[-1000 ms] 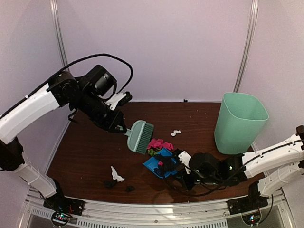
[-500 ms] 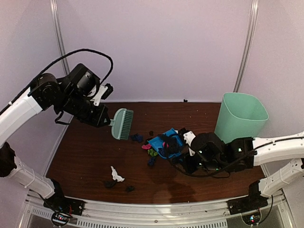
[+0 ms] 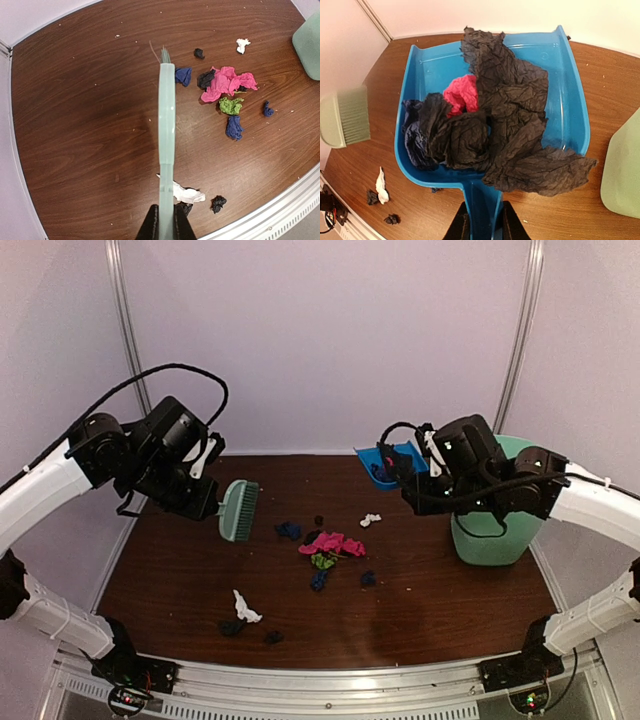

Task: Sweep away the paper scraps from the table

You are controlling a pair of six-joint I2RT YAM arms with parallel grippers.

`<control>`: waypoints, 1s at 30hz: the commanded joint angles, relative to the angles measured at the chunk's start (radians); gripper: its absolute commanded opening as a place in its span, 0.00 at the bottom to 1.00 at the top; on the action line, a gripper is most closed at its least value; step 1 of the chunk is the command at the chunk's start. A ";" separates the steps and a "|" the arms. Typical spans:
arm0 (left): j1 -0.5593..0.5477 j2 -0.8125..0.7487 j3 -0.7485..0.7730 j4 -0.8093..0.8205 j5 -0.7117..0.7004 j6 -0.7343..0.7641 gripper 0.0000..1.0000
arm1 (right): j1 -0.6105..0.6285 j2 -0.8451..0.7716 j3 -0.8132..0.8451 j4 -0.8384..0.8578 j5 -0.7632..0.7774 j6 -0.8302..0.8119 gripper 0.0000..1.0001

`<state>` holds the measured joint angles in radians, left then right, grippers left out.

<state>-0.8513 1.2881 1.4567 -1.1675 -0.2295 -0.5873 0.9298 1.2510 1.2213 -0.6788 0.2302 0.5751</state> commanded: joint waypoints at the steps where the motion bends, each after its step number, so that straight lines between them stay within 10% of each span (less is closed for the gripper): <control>1: 0.012 -0.027 -0.014 0.073 -0.016 -0.003 0.00 | -0.045 0.005 0.122 -0.094 -0.024 -0.002 0.00; 30: 0.026 0.037 0.023 0.116 0.084 0.032 0.00 | -0.506 -0.155 0.302 -0.316 -0.407 0.257 0.00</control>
<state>-0.8318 1.3125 1.4418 -1.0996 -0.1642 -0.5716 0.4564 1.1412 1.5490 -0.9871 -0.1173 0.7654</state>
